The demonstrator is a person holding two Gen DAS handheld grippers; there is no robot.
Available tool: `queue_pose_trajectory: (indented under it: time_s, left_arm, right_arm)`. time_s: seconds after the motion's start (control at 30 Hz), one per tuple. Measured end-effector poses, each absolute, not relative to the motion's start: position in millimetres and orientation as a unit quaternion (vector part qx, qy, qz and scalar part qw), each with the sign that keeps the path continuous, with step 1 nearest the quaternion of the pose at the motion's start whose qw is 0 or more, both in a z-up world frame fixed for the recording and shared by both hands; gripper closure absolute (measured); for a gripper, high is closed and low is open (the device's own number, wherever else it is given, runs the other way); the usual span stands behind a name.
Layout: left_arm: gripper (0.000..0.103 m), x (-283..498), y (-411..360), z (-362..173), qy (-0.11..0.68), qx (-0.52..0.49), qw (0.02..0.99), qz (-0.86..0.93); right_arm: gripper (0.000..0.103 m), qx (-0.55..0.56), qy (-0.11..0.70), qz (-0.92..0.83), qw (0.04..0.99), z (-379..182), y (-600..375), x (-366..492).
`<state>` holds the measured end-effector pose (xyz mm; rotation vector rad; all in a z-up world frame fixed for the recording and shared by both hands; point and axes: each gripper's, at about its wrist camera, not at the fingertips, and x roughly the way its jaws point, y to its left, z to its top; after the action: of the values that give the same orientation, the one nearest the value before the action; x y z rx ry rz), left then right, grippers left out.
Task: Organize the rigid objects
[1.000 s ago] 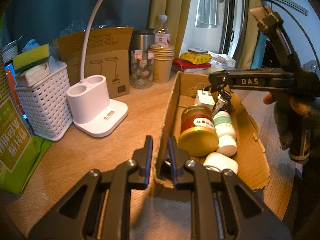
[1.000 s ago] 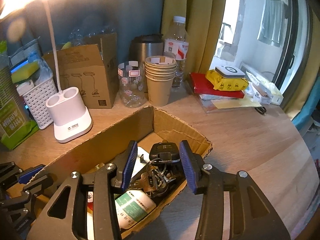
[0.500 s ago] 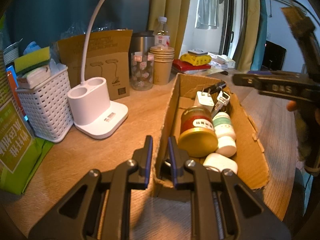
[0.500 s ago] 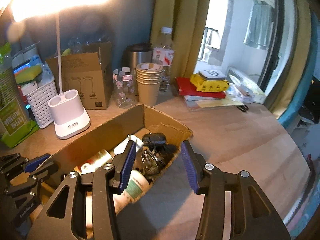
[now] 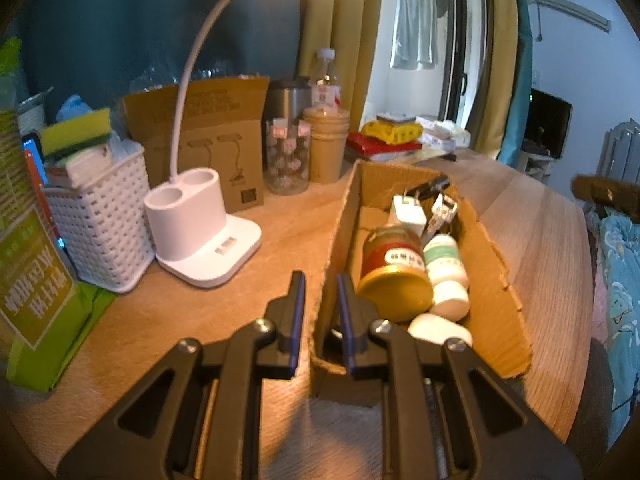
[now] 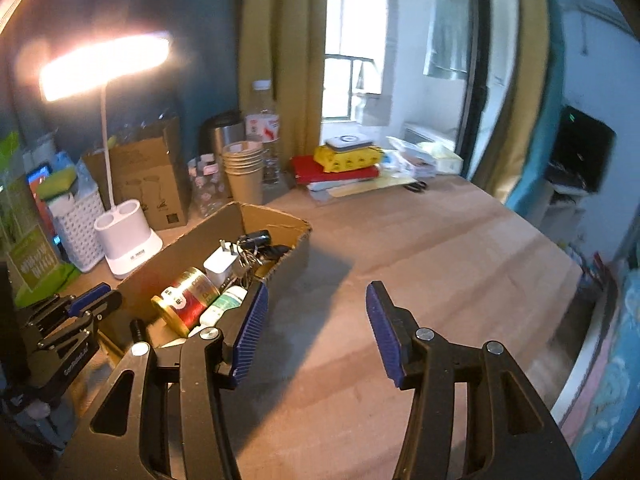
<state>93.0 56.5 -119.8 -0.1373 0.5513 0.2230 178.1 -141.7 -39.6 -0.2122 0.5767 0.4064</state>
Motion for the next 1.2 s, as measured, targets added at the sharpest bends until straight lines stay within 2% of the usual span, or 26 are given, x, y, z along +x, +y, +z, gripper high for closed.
queue_pose_trajectory:
  time_s: [0.03,0.1,0.23,0.33,0.4,0.57,0.67,0.87,1.2]
  left_arm:
    - [0.085,90,57,-117,0.266,-0.069,0.955,0.111]
    - [0.078,82,55,-109,0.25,-0.072,0.959,0.109]
    - [0.075,71,43,-94,0.232,-0.07,0.966,0.091]
    - [0.065,63,32,-82,0.223,-0.066,0.97,0.073]
    - [0.052,56,26,-71,0.215,-0.071,0.972,0.055]
    - [0.049,40,14,-47,0.196,-0.067,0.978,0.035]
    - [0.03,32,7,-35,0.192,-0.066,0.979,0.024]
    - [0.011,14,-6,-15,0.176,-0.05,0.983,0.005]
    - [0.009,-7,-10,18,0.143,-0.027,0.989,0.01]
  right_arm:
    - [0.049,-0.096,0.281,0.193,0.935,-39,-146,175]
    - [0.049,-0.085,0.279,0.183,0.939,-36,-154,167]
    - [0.049,-0.072,0.272,0.167,0.945,-27,-166,152]
    - [0.049,-0.062,0.262,0.15,0.951,-20,-177,137]
    - [0.048,-0.054,0.255,0.141,0.955,-15,-187,126]
    - [0.047,-0.045,0.24,0.116,0.963,-8,-208,98]
    - [0.041,-0.05,0.231,0.104,0.966,-5,-213,82]
    - [0.04,-0.05,0.207,0.087,0.973,6,-217,57]
    - [0.039,-0.032,0.171,0.079,0.982,29,-217,30]
